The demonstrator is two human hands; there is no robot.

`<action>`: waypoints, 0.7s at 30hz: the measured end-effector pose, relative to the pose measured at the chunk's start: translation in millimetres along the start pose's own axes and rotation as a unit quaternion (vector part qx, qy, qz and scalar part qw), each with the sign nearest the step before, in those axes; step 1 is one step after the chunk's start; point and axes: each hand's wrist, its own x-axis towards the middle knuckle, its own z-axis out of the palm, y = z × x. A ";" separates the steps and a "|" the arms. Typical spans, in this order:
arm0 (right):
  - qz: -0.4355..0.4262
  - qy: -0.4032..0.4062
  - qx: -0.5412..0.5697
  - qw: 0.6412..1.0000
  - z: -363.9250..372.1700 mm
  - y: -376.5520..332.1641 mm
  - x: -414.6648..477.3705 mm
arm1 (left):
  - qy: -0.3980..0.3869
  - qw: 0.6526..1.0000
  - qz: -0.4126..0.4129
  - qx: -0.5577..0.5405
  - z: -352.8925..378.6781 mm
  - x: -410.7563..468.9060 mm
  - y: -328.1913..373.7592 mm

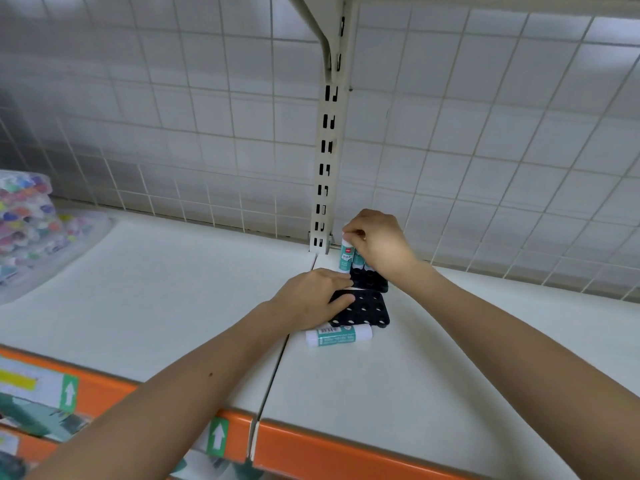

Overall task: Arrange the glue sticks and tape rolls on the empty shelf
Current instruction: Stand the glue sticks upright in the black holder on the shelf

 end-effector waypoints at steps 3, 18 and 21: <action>-0.003 0.004 -0.012 1.000 3.2 -1.2 -0.3 | -0.010 1.000 -0.003 -0.009 -5.8 -2.5 3.2; -0.154 -0.189 0.039 0.969 -14.1 10.8 -85.4 | 0.083 0.986 -0.085 -0.119 -18.6 -28.4 5.7; -0.169 -0.174 0.030 0.970 -11.8 11.0 -89.7 | 0.076 0.985 -0.085 -0.129 -19.4 -31.7 10.2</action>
